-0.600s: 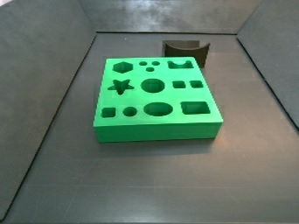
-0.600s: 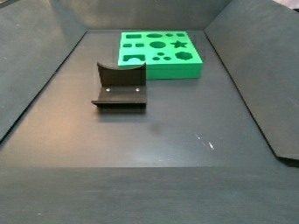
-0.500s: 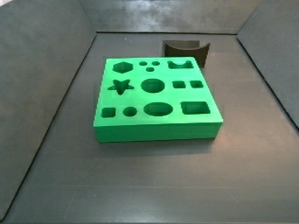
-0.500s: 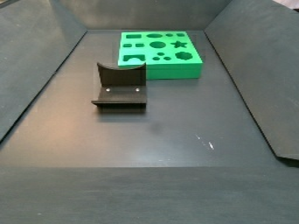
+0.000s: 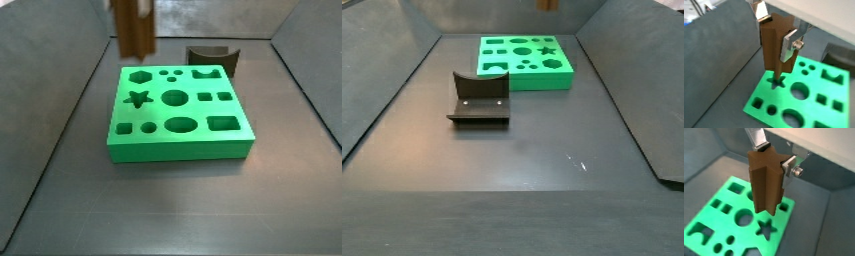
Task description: Insert the star object.
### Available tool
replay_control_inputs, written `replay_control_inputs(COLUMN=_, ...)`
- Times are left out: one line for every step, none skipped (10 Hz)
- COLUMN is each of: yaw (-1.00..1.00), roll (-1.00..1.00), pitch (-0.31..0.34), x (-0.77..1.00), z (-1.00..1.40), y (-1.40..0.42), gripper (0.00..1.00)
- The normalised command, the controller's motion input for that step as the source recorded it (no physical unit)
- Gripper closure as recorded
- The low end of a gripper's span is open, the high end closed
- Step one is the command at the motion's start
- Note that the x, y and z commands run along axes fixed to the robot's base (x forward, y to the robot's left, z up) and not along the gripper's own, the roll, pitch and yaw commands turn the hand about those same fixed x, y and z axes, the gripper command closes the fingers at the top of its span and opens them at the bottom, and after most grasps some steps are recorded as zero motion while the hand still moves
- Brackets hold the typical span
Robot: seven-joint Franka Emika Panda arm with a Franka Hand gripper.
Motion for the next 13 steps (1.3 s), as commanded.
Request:
replay_control_inputs(yaw=-0.23, roll=-0.25, pitch=0.000, x=0.00, z=-0.67, y=0.13, gripper=1.00)
replay_control_inputs(yaw=-0.22, roll=-0.22, pitch=0.000, x=0.00, z=-0.71, y=0.16, gripper=1.00)
replay_control_inputs(yaw=-0.35, roll=-0.22, pitch=0.000, x=-0.12, z=-0.73, y=0.17, gripper=1.00)
replay_control_inputs(yaw=-0.46, roll=-0.24, pitch=0.000, x=-0.21, z=-0.65, y=0.13, gripper=1.00)
replay_control_inputs(yaw=-0.40, roll=-0.25, pitch=-0.030, x=-0.08, z=-0.61, y=0.13, gripper=1.00)
replay_control_inputs(yaw=-0.21, roll=-0.20, pitch=-0.029, x=-0.02, z=-0.63, y=0.06, gripper=1.00)
replay_control_inputs(yaw=-0.05, roll=-0.15, pitch=-0.051, x=0.00, z=-0.46, y=0.03, gripper=1.00)
replay_control_inputs(yaw=-0.07, roll=-0.10, pitch=-0.001, x=0.14, z=-0.39, y=0.11, gripper=1.00)
replay_control_inputs(yaw=-0.12, roll=-0.08, pitch=0.000, x=0.28, z=-0.47, y=0.23, gripper=1.00)
replay_control_inputs(yaw=-0.07, roll=-0.01, pitch=0.043, x=0.19, z=-0.51, y=0.33, gripper=1.00)
replay_control_inputs(yaw=-0.04, roll=0.00, pitch=0.031, x=0.07, z=-0.51, y=0.31, gripper=1.00)
replay_control_inputs(yaw=0.00, roll=0.00, pitch=0.006, x=0.06, z=-0.55, y=0.32, gripper=1.00)
replay_control_inputs(yaw=0.00, roll=0.00, pitch=0.033, x=0.25, z=-0.58, y=0.36, gripper=1.00)
